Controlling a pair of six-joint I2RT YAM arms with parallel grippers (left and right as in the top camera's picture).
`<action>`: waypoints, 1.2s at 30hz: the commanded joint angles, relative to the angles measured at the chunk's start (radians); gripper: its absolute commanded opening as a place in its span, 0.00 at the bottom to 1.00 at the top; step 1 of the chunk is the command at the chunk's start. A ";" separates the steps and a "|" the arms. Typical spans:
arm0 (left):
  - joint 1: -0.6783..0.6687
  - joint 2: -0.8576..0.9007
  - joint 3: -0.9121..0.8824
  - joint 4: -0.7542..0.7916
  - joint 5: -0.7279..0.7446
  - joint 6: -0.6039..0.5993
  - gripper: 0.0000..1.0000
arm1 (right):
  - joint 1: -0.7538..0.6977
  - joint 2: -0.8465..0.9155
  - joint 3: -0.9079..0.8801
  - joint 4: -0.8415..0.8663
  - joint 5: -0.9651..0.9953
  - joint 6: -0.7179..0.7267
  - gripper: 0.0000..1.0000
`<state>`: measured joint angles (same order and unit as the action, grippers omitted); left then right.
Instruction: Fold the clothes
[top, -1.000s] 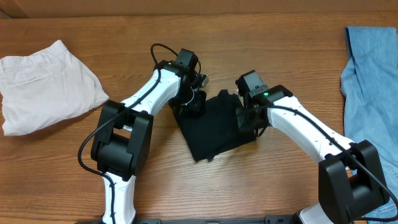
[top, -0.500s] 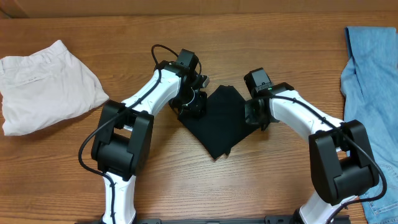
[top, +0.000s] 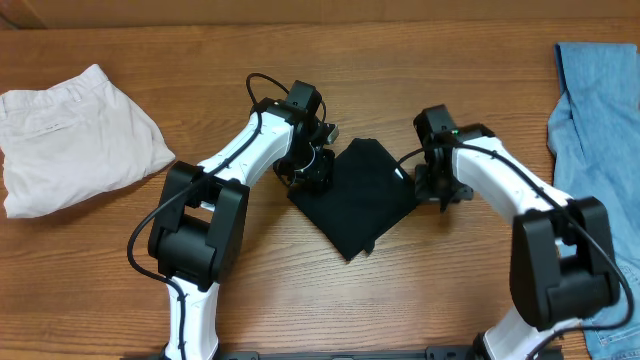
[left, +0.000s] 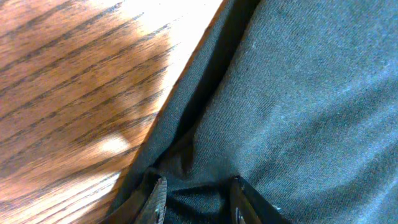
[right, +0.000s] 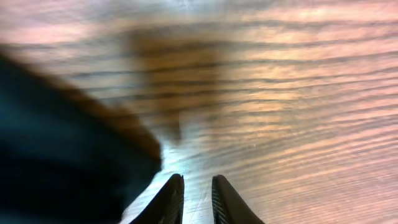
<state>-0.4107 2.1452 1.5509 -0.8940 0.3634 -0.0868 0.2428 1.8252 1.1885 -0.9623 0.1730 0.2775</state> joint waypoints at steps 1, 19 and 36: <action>0.004 0.038 -0.013 -0.011 -0.031 -0.018 0.38 | 0.004 -0.120 0.053 -0.016 -0.128 0.009 0.18; 0.004 0.038 -0.013 -0.011 -0.041 -0.018 0.38 | 0.134 -0.188 -0.139 0.112 -0.785 -0.151 0.17; 0.004 0.038 -0.013 -0.045 -0.061 -0.018 0.38 | 0.106 -0.027 -0.279 0.223 -0.640 -0.137 0.20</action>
<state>-0.4110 2.1452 1.5509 -0.9173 0.3611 -0.0978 0.3668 1.7885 0.9215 -0.7364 -0.5514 0.1345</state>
